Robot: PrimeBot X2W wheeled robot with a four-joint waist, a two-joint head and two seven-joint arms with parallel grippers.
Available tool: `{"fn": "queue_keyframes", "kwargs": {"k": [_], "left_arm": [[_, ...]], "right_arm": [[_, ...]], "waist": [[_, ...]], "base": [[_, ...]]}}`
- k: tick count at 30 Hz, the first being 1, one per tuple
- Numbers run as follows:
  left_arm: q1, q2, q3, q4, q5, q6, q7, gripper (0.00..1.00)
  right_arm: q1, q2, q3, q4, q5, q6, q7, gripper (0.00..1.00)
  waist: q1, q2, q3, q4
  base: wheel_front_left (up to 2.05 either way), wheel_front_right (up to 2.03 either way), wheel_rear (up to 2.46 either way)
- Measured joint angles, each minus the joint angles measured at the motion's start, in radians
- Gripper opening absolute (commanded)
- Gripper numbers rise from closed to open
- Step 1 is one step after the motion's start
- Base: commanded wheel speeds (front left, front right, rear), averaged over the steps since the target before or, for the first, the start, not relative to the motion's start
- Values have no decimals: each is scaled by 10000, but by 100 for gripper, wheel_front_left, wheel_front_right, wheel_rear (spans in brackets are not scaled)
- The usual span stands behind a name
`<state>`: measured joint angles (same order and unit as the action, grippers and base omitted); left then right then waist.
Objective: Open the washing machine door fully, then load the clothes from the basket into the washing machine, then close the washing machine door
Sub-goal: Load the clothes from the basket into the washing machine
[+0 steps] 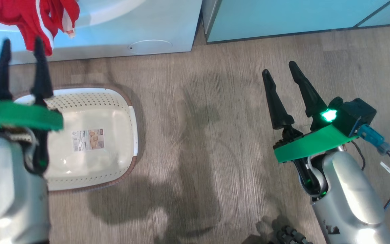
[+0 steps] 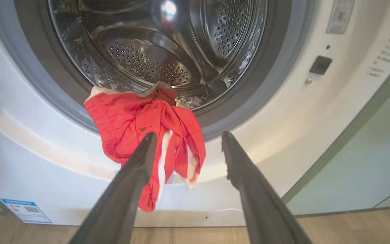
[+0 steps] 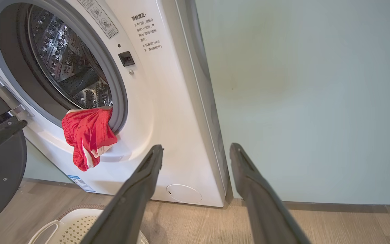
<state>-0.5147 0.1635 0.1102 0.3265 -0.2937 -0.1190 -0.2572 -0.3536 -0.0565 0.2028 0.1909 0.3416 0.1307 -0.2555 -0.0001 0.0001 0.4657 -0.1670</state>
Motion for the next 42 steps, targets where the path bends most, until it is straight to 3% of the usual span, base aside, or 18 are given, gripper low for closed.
{"fn": "queue_keyframes", "kwargs": {"k": [4, 11, 15, 35, 42], "left_arm": [[961, -546, 207, -853, 374, -12, 0, 100], [1695, -1003, 416, -1419, 1091, -27, 0, 100], [2000, -1041, 316, -1528, 1745, -27, 0, 100], [2205, -1221, 489, -1206, 1810, -104, 2, 100], [2065, -1220, 702, 19, 1975, -79, 4, 100]], "right_arm": [[29, 0, -92, -33, -61, 0, 0, 100], [267, 0, -167, -40, -63, 0, 0, 100], [266, 0, -136, -42, -58, 0, 0, 100], [266, 0, -90, -36, 90, 0, 0, 100], [265, 0, -19, -92, 203, 0, 0, 100]], "waist": [[0, 0, -59, 35], [0, 0, -65, 180], [0, 0, -148, 102], [0, 0, -316, -135], [0, 0, -161, -219]], "base": [[0, 0, 0], [0, 0, 0], [0, 0, 0], [0, 0, 0], [0, 0, 0]]}}
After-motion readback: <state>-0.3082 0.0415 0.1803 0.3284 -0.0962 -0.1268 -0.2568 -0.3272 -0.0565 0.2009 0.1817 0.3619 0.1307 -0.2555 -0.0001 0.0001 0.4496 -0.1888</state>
